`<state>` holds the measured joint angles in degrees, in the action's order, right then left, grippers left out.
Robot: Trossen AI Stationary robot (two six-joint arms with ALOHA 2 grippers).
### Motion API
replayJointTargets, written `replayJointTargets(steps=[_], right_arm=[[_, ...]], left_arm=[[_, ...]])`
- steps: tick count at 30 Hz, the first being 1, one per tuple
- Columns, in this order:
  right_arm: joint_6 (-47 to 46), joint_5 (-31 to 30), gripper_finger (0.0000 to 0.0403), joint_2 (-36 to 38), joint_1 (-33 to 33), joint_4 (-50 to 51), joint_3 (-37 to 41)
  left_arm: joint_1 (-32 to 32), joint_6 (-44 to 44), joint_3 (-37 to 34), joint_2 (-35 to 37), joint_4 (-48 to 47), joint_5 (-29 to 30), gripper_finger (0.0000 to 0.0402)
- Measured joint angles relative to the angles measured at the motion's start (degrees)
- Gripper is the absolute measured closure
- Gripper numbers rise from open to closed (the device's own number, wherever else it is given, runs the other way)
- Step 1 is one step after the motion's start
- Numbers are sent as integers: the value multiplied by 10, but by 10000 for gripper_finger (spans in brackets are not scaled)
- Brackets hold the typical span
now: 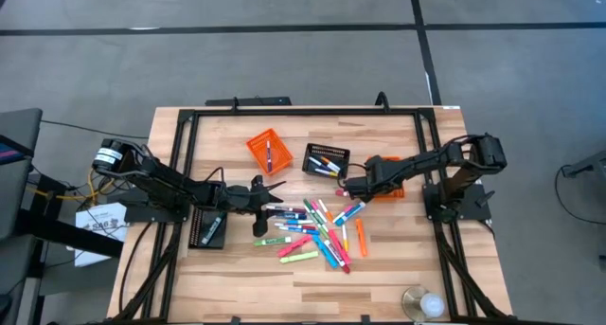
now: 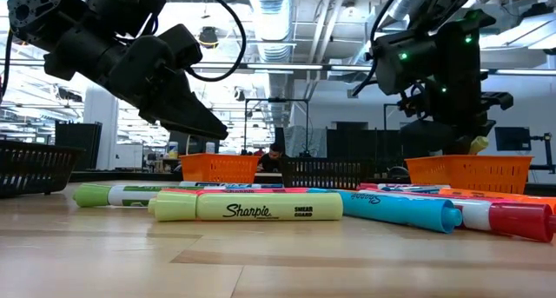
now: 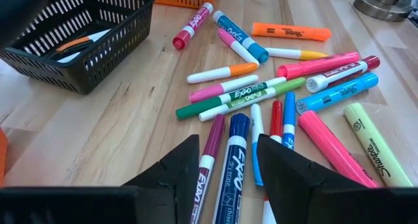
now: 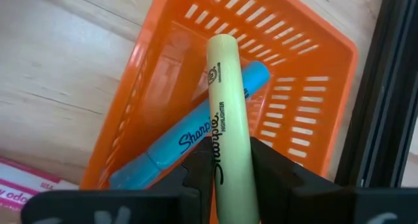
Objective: Pick & Place Markers
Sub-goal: Put the light green highlighter into the right orange bin, then put the orange highlighter into the right orange bin
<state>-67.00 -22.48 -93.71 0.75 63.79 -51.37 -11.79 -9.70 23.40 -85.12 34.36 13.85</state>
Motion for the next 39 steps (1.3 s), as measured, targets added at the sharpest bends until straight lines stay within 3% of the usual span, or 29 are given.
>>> replayJointTargets(steps=[11,17,24,29,34,39], right_arm=[[0,-30,237,0,0,0,0],[25,-11,201,0,3,12,-13],[18,-29,197,0,59,54,-96],[-31,-9,207,0,128,26,-154],[-68,45,218,-1,208,-63,-149],[-180,68,226,-16,277,-84,-128]], left_arm=[[0,0,0,0,0,0,252],[0,0,0,0,0,0,252],[0,0,0,0,0,0,252],[0,0,0,0,0,0,252],[0,0,0,0,0,0,252],[0,0,0,0,0,0,252]])
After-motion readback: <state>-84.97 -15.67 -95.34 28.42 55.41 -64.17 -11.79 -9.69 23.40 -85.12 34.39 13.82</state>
